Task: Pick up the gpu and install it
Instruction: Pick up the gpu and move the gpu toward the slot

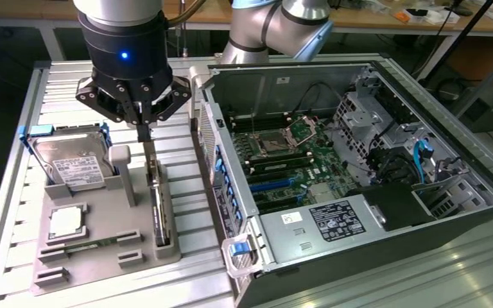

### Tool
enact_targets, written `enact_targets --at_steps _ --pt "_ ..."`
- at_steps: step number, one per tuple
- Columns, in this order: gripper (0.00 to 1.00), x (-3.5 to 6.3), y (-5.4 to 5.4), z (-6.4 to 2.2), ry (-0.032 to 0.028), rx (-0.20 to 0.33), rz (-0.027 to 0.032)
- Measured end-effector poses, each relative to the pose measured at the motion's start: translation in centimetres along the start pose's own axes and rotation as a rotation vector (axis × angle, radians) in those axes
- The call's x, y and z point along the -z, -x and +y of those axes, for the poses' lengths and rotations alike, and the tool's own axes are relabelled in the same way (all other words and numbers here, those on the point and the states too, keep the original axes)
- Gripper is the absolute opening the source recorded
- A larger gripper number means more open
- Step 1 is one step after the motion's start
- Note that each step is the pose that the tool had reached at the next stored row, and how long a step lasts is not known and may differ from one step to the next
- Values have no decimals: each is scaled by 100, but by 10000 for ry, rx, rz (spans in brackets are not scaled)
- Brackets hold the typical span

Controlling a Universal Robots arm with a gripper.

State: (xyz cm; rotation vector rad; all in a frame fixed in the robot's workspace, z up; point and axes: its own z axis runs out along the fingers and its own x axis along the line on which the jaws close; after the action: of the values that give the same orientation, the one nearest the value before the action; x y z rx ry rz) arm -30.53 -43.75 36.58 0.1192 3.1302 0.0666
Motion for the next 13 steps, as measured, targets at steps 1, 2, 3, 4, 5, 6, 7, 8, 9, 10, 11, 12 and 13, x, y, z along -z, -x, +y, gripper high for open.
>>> enact_targets --at_steps 1,2,3,4,5,6,7,8,9,10,11,12,13 --pt "11 0 0 0 -1 0 1" --pt "11 0 0 0 0 0 0" --pt "17 0 0 0 0 0 0" --pt "23 0 0 0 0 0 0" --pt "29 0 0 0 0 0 0" --pt "29 0 0 0 0 0 0" --pt "42 0 0 0 0 0 0" --pt "42 0 0 0 0 0 0" --pt "54 0 0 0 0 0 0" --pt "54 0 0 0 0 0 0" --pt "60 0 0 0 0 0 0" --pt "60 0 0 0 0 0 0" --pt "60 0 0 0 0 0 0"
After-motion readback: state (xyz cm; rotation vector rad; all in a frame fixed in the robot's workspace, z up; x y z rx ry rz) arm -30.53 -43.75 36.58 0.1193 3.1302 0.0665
